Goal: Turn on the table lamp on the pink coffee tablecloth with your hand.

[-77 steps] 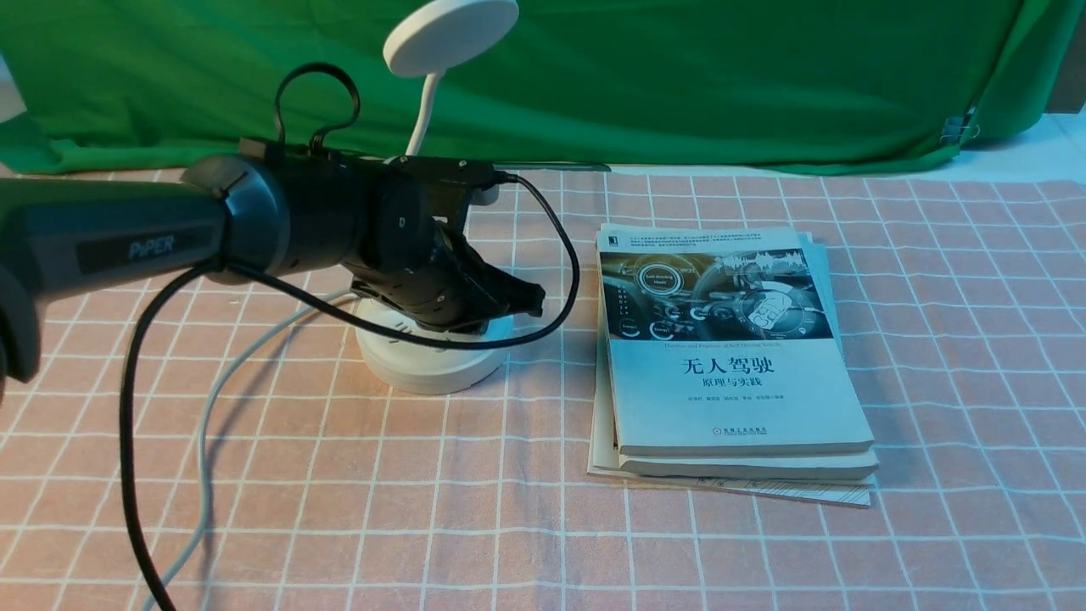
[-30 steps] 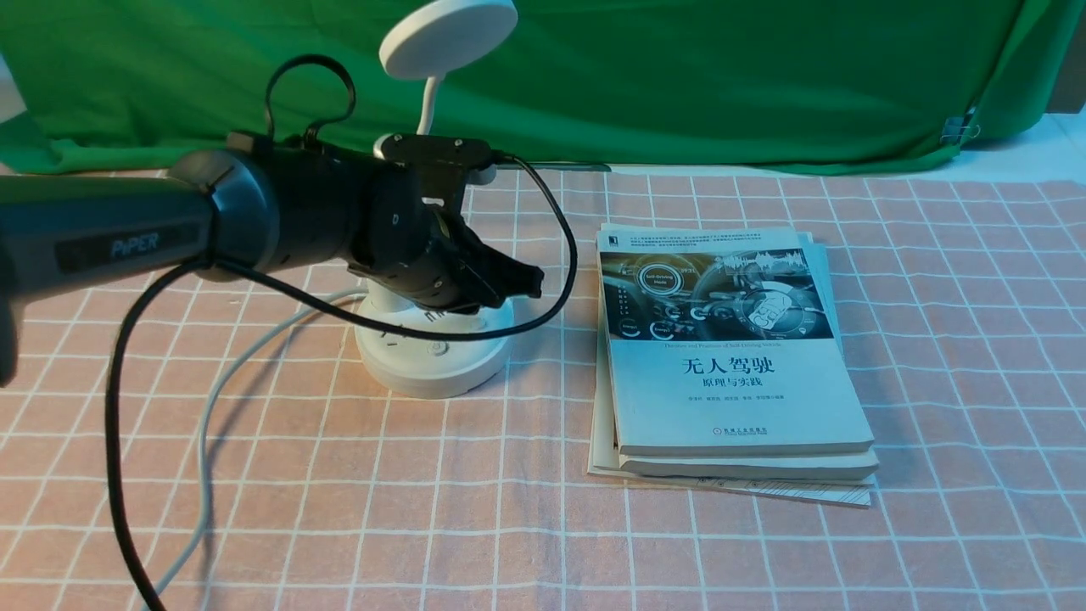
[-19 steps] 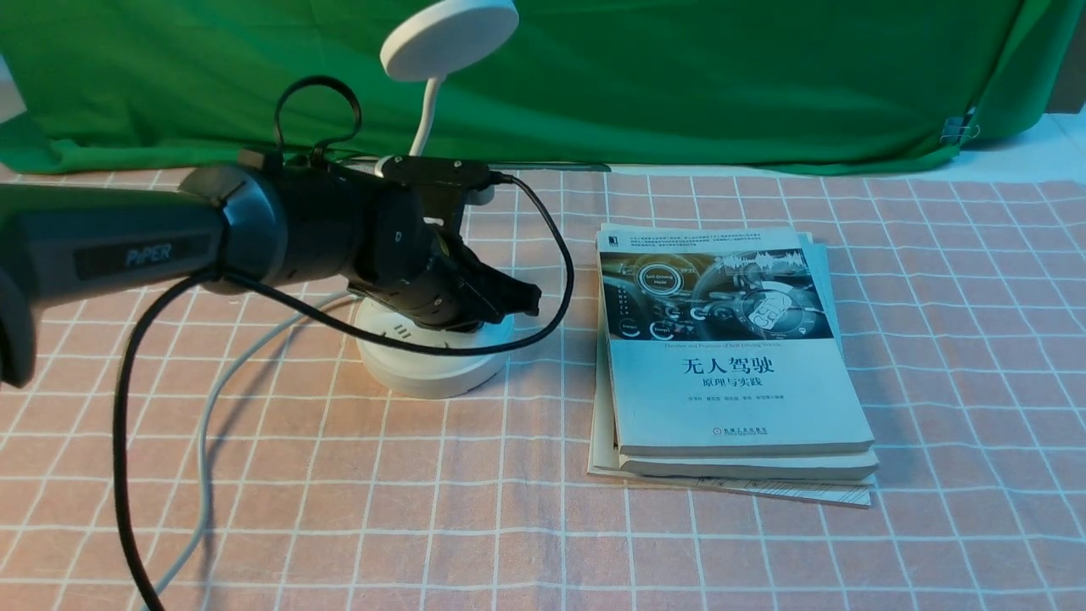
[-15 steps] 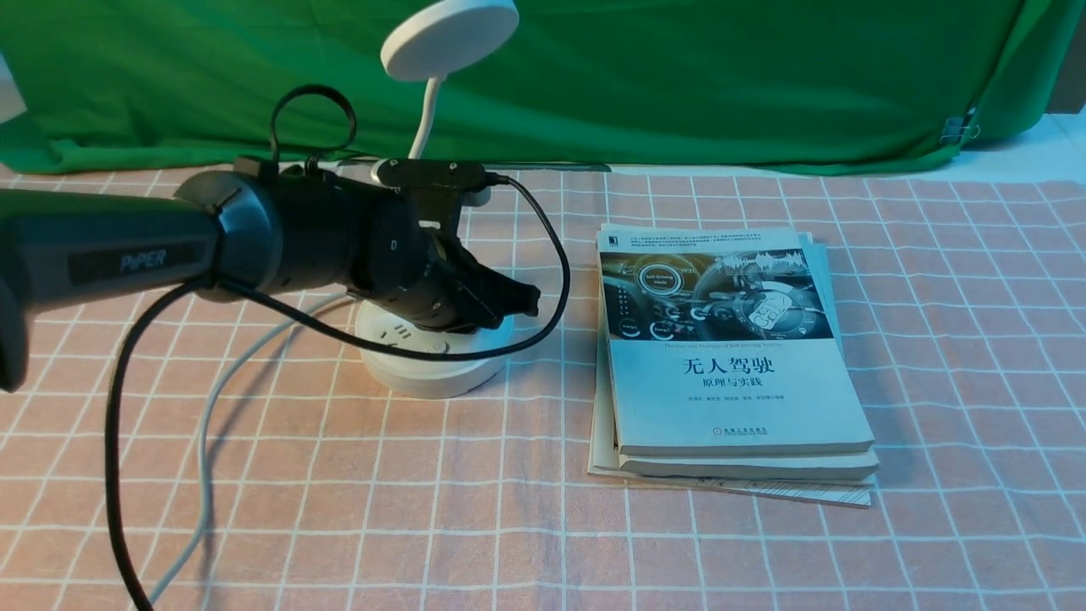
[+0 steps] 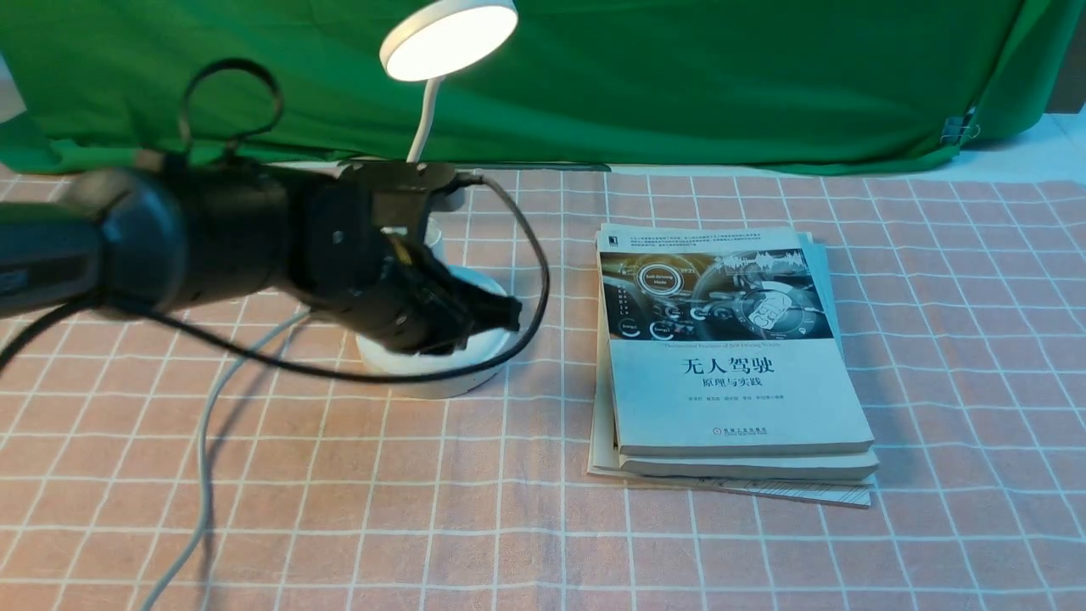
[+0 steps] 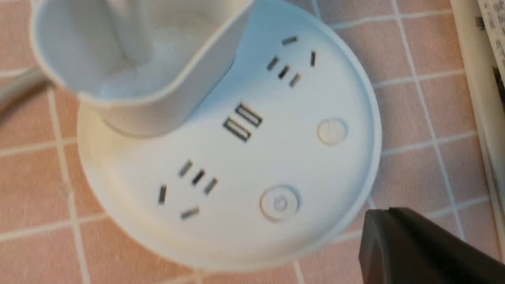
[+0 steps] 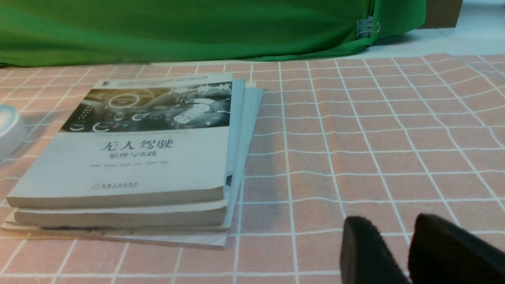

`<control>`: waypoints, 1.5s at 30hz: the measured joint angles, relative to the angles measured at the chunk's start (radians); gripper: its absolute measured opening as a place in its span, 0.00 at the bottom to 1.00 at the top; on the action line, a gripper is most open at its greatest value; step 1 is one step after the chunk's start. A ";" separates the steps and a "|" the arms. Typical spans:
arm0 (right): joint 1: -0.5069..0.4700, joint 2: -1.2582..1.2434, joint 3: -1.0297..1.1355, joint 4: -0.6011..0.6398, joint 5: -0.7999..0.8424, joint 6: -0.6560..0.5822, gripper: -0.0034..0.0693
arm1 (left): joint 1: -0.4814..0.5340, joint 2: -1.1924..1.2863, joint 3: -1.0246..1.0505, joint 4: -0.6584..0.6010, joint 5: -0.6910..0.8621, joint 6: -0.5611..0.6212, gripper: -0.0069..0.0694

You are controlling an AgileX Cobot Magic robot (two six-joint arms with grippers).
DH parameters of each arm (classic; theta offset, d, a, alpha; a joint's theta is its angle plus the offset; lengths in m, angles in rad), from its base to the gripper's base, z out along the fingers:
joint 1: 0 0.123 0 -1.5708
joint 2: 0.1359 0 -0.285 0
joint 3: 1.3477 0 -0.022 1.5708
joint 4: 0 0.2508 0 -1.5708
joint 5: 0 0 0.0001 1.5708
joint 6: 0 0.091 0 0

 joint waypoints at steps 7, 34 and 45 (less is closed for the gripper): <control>0.000 0.000 0.000 0.000 0.000 0.000 0.38 | 0.000 -0.433 0.338 -0.032 -0.021 0.038 0.09; 0.000 0.000 0.000 0.000 0.000 0.000 0.38 | 0.000 -1.582 0.786 0.145 -0.038 0.060 0.09; 0.000 0.000 0.000 0.000 0.000 0.000 0.38 | 0.113 -1.628 0.896 0.245 -0.370 0.079 0.09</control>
